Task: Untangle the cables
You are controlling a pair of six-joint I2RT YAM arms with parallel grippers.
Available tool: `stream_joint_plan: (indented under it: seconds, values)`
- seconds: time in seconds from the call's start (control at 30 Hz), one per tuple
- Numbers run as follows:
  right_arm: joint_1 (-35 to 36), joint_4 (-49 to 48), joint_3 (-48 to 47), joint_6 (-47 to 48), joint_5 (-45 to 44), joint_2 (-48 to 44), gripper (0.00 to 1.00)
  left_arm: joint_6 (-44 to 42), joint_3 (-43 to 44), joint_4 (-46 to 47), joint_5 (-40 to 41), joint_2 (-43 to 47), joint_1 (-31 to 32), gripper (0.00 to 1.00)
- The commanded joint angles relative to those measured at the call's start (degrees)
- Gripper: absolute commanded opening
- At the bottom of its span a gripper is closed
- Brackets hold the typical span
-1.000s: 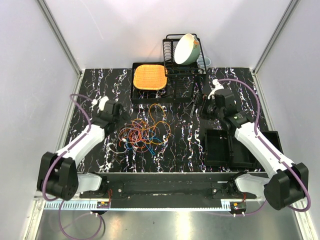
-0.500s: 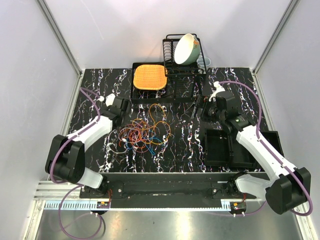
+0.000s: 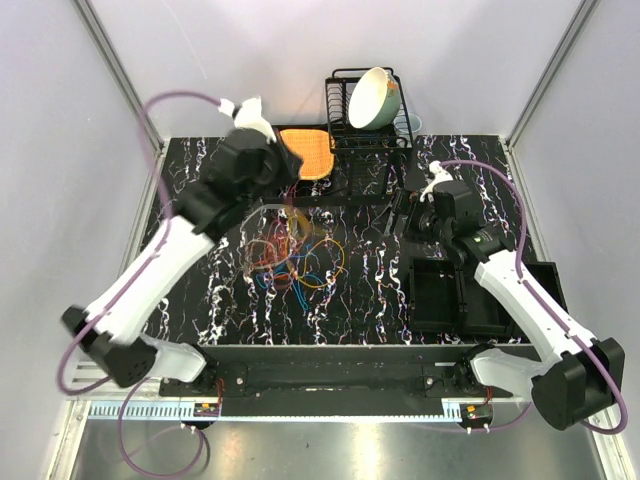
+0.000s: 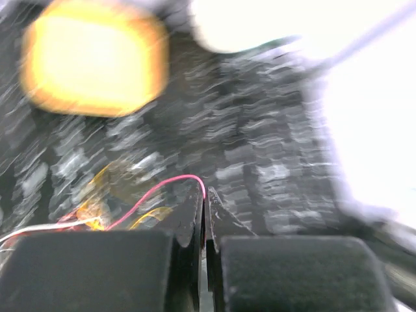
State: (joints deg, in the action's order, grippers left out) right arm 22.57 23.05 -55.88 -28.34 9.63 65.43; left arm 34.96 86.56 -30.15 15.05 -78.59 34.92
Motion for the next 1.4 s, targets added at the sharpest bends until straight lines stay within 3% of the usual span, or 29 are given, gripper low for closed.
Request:
stream_joint_plan:
  seconds: [0.0, 0.1, 0.2, 0.3, 0.43, 0.57, 0.87, 1.03, 1.2, 1.37]
  values:
    - [0.5, 0.2, -4.6, 1.8, -2.8, -3.0, 1.0, -7.9, 13.8, 1.2, -11.5, 7.3, 5.1, 0.0]
    - [0.5, 0.7, -5.5, 2.5, -3.8, -4.2, 1.0, -8.0, 15.4, 3.7, -18.2, 9.6, 6.1, 0.0]
    - [0.5, 1.0, -6.1, 3.0, -4.3, -5.5, 1.0, -8.5, 10.9, 6.0, -20.1, 11.5, 6.2, 0.0]
    - [0.5, 1.1, -6.1, 3.4, -3.8, -7.2, 1.0, -8.0, 2.6, 7.6, -20.1, 12.4, 6.2, 0.0]
    - [0.5, 0.0, -4.9, 4.1, -1.8, -9.0, 1.0, -4.3, -12.8, 15.5, -28.3, 13.4, 6.4, 0.0]
    - [0.5, -0.5, -3.9, 3.6, 2.8, -8.7, 1.0, -2.4, -20.4, 20.2, -29.5, 11.2, 6.8, 0.0]
    - [0.5, -5.1, 2.2, 1.9, 10.6, -14.2, 1.0, -0.5, -16.8, 21.8, -34.0, 0.7, 9.2, 0.0]
    - [0.5, -9.0, 4.1, 3.0, 19.6, -18.0, 1.0, 1.8, -15.0, 23.9, -38.0, -0.7, 9.2, 0.0]
    - [0.5, -13.7, 5.5, 2.1, 26.5, -18.3, 1.0, 2.4, -11.2, 21.1, -36.2, -1.0, 9.2, 0.0]
    - [0.5, -16.9, 5.7, 1.4, 27.9, -15.5, 1.0, 3.0, -9.1, 20.9, -38.8, -1.7, 9.1, 0.0]
